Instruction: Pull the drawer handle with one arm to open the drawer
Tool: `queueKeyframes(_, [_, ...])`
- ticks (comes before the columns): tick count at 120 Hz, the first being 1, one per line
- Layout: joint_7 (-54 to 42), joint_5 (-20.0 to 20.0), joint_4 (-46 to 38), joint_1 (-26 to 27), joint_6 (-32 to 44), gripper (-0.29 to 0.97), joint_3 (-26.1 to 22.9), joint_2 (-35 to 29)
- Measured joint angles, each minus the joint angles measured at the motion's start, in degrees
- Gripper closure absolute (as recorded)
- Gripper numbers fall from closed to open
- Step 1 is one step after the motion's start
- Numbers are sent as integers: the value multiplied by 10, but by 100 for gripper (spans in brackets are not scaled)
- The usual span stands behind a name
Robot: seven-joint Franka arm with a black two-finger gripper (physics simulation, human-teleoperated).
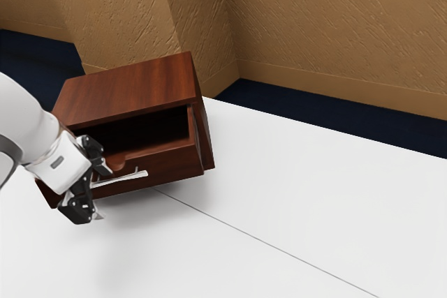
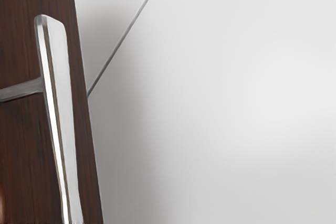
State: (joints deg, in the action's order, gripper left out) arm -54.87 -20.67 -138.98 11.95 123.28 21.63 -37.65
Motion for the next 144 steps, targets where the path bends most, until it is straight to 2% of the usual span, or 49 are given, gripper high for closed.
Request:
queueKeyframes(38, [2,7,20,0,-28,0,-5,-10])
queueKeyframes(55, [9,28,79,0,-69,0,-16,-3])
queueKeyframes(78, [54,61,239,1,-169,0,-51,80])
queueKeyframes(106, [152,99,295,4,-241,0,-65,114])
queueKeyframes(127, [214,121,403,9,-283,0,-74,224])
queueKeyframes(144, [254,132,443,8,-310,0,-74,250])
